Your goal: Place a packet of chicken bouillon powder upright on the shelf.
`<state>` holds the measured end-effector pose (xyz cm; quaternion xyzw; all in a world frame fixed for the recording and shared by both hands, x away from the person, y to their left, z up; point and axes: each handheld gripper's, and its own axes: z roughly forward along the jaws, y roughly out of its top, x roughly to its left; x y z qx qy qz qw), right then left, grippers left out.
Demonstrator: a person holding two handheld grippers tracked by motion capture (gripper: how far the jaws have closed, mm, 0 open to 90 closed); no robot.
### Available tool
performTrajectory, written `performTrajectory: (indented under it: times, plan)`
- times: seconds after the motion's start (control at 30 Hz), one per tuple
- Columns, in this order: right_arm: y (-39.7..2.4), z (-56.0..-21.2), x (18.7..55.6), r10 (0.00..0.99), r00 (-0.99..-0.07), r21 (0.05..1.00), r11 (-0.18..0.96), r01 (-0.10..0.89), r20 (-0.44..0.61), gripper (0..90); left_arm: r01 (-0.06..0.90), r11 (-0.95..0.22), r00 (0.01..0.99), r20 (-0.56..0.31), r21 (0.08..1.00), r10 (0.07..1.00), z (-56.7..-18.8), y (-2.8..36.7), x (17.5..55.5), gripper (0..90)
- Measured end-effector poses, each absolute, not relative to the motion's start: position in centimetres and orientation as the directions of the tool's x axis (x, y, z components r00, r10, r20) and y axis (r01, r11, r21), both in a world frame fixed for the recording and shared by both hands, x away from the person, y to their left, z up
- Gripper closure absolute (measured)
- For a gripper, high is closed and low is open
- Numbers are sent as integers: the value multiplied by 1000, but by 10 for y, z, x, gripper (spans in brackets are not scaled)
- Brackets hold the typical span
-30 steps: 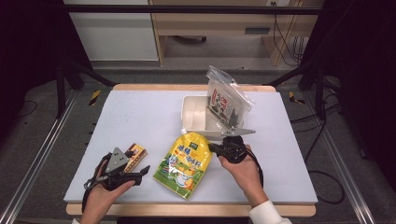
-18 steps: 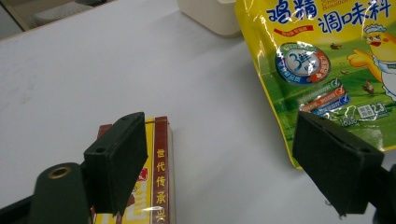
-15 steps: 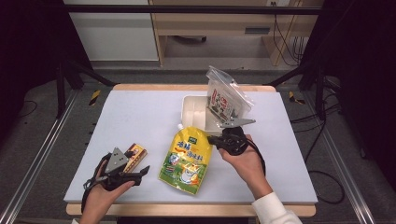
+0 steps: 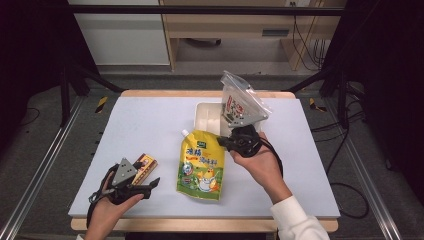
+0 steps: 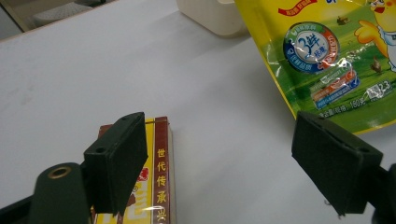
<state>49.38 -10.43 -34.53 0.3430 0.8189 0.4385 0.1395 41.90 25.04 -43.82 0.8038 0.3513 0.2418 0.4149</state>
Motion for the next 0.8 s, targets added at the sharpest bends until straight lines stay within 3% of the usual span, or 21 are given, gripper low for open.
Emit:
performTrajectory:
  times: [0.8]
  plan:
    - [-87,-294,495,650,-758,819,463,340,-52,900,362,-412,639,99,837,763,-438,250,419,182]
